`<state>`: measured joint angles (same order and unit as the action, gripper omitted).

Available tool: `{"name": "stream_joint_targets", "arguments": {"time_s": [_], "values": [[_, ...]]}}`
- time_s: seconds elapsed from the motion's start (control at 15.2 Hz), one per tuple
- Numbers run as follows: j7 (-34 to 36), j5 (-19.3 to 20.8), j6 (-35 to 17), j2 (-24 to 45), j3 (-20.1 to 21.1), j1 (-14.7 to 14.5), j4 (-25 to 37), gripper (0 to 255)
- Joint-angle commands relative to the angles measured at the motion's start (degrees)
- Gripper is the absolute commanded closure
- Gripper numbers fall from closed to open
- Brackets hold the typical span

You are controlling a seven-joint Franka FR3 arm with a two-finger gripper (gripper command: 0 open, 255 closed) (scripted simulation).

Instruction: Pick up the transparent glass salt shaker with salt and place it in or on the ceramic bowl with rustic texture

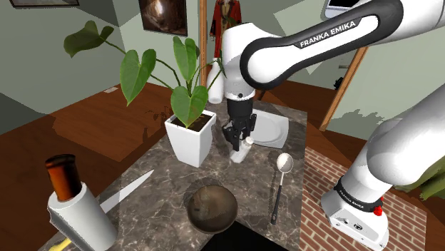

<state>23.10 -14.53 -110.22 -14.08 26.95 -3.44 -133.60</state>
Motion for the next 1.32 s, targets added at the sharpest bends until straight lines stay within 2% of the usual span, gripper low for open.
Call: {"name": "stream_joint_targets", "arguments": {"time_s": [0.0,0.53,0.92,1.25], "values": [[0.0,-0.2,1.6,-0.9,-0.2,0.0,0.7,255],[0.2,-0.2,7.3,-2.8,-1.1,0.0,4.6,255],[9.4,-1.1,6.8,1.6,4.9,-3.0,9.9,255],[17.8,0.3,6.2,7.3,9.8,-5.3,15.9,255]]}}
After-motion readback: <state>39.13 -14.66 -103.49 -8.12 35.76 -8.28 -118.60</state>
